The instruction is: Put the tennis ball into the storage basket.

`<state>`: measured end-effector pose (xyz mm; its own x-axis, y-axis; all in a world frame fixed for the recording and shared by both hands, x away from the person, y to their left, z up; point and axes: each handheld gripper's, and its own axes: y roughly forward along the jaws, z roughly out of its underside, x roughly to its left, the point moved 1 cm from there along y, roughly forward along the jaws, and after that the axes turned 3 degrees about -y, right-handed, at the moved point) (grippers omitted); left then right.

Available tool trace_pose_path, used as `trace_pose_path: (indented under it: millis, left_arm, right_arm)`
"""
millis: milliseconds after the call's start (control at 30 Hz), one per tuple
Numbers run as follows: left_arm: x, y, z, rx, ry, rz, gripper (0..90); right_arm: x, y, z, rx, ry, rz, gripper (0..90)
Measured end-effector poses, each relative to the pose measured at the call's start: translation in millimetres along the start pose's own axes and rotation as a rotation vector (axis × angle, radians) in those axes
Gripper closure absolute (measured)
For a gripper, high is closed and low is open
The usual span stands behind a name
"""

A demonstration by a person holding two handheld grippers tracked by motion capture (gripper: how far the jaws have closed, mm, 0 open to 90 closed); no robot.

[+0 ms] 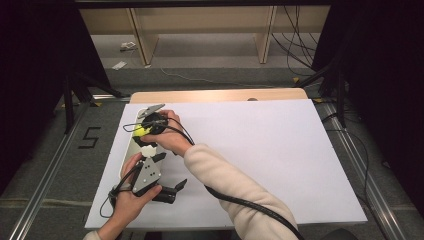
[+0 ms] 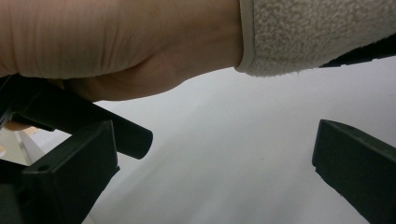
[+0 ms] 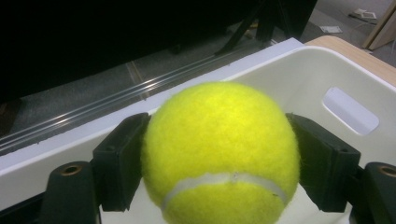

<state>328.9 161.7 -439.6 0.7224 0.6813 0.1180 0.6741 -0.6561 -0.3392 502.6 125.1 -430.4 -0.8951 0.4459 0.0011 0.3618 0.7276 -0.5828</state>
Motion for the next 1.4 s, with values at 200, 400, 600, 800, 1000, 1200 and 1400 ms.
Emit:
trace_pose_path:
  millis: [200, 400, 600, 800, 1000, 1200, 1400]
  left_arm:
    - [0.0, 0.2, 0.0, 0.001, 0.002, 0.001, 0.0]
    - [-0.1, 0.1, -0.1, 0.001, 0.002, 0.0, 0.0]
    - [-0.1, 0.3, 0.1, 0.001, 0.002, 0.001, 0.0]
    - [-0.3, 0.4, 0.1, 0.002, 0.003, 0.0, 0.0]
    - [-0.8, 0.5, 0.1, 0.002, -0.001, 0.002, 0.0]
    - [-0.2, 0.2, 0.0, 0.003, 0.006, 0.0, 0.0]
    - [-0.4, 0.1, -0.1, 0.003, 0.006, 0.001, 0.0]
  right_arm:
    - [-0.9, -2.7, -3.1, -0.033, 0.019, 0.022, 21.3]
    - [-2.5, -6.8, -4.9, -0.05, 0.018, 0.024, 19.8]
    - [-4.3, -12.1, -4.9, -0.061, 0.015, 0.027, 19.9]
    - [-5.5, -19.7, -3.9, -0.071, 0.018, 0.03, 20.2]
    - [-7.9, -29.4, -3.8, -0.09, 0.019, 0.043, 20.5]
    - [-10.3, -38.7, -2.6, -0.094, 0.017, 0.047, 20.5]
    - [-14.4, -48.7, 0.1, -0.099, 0.016, 0.061, 20.5]
